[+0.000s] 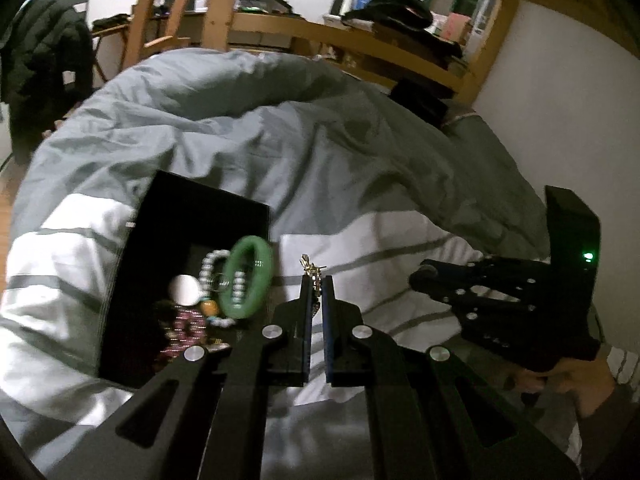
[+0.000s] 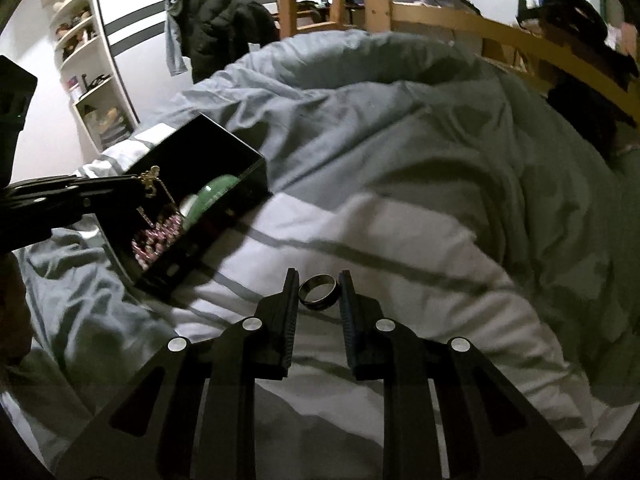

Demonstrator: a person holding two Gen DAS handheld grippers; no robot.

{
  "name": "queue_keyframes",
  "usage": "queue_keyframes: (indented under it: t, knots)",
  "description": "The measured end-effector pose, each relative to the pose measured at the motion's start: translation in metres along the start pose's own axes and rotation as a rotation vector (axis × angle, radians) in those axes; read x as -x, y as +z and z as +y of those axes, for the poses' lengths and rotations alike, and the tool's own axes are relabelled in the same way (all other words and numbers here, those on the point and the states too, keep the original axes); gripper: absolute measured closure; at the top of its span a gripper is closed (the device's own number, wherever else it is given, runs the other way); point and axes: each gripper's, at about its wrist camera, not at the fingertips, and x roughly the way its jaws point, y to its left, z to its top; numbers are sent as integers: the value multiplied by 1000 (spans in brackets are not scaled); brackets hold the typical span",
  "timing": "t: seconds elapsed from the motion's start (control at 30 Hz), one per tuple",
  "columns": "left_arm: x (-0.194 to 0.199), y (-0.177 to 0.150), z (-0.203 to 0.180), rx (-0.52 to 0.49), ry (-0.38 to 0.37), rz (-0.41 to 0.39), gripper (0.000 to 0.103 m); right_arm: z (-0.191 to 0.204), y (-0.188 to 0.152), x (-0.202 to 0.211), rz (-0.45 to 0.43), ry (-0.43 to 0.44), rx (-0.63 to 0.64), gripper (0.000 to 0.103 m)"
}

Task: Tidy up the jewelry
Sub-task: 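Carry the gold charm over the box with the left gripper while the right gripper carries the ring, then open the left gripper inside the box while the right gripper releases the ring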

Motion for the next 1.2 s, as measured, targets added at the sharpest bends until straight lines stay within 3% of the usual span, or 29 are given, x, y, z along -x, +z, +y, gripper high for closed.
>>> queue_keyframes:
  t: [0.6, 1.2]
  knots:
    - [15, -1, 47, 74, 103, 12, 98, 78, 53, -20, 5, 50, 171, 82]
    - [-5, -7, 67, 138, 122, 74, 99, 126, 45, -61, 75, 122, 293, 83]
